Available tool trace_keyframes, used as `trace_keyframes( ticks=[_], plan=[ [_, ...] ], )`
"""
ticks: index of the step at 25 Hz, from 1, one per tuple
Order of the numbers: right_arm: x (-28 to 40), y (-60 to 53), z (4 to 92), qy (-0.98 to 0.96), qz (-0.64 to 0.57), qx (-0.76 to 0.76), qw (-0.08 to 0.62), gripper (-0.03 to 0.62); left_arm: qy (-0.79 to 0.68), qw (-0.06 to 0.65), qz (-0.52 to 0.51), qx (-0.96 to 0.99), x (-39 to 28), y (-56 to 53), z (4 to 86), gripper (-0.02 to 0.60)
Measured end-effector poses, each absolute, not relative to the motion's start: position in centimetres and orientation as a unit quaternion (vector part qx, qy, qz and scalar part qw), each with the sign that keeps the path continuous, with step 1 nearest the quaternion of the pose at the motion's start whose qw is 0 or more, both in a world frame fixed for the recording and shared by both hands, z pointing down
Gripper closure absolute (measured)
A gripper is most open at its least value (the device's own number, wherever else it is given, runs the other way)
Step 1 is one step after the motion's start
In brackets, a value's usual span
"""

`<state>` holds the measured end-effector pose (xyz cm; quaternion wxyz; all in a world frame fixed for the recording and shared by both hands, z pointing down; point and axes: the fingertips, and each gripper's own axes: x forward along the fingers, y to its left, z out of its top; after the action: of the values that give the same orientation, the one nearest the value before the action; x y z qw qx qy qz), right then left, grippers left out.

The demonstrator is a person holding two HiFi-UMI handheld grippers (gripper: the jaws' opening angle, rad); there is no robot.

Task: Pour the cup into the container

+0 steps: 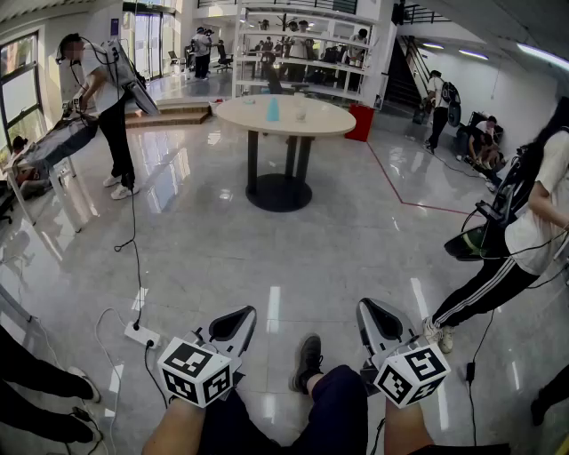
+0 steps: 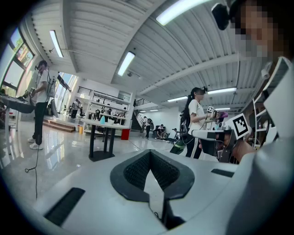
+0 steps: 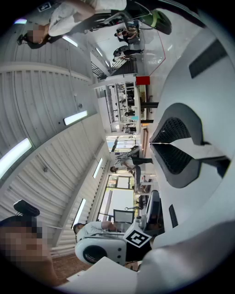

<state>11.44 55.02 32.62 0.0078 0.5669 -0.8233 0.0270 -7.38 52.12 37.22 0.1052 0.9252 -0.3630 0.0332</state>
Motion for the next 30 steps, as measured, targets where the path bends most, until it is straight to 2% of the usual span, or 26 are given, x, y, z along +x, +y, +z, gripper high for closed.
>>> trace_keyframes(
  ticks=[9, 17, 30],
  plan=[
    [15.2, 48.5, 37.0, -0.826, 0.067, 0.559, -0.011, 0.588, -0.365, 0.113, 0.073, 0.921, -3.1, 45.8, 40.3, 0.581],
    [14.4, 46.1, 32.7, -0.847, 0.029, 0.531, -0.027, 0.588, -0.383, 0.086, 0.061, 0.918, -3.7, 45.2, 36.7, 0.581],
    [14.4, 32.2, 31.1, -0.859, 0.01, 0.511, -0.011, 0.588, -0.402, 0.091, 0.027, 0.911, -3.3, 31.9, 36.4, 0.581]
  ],
)
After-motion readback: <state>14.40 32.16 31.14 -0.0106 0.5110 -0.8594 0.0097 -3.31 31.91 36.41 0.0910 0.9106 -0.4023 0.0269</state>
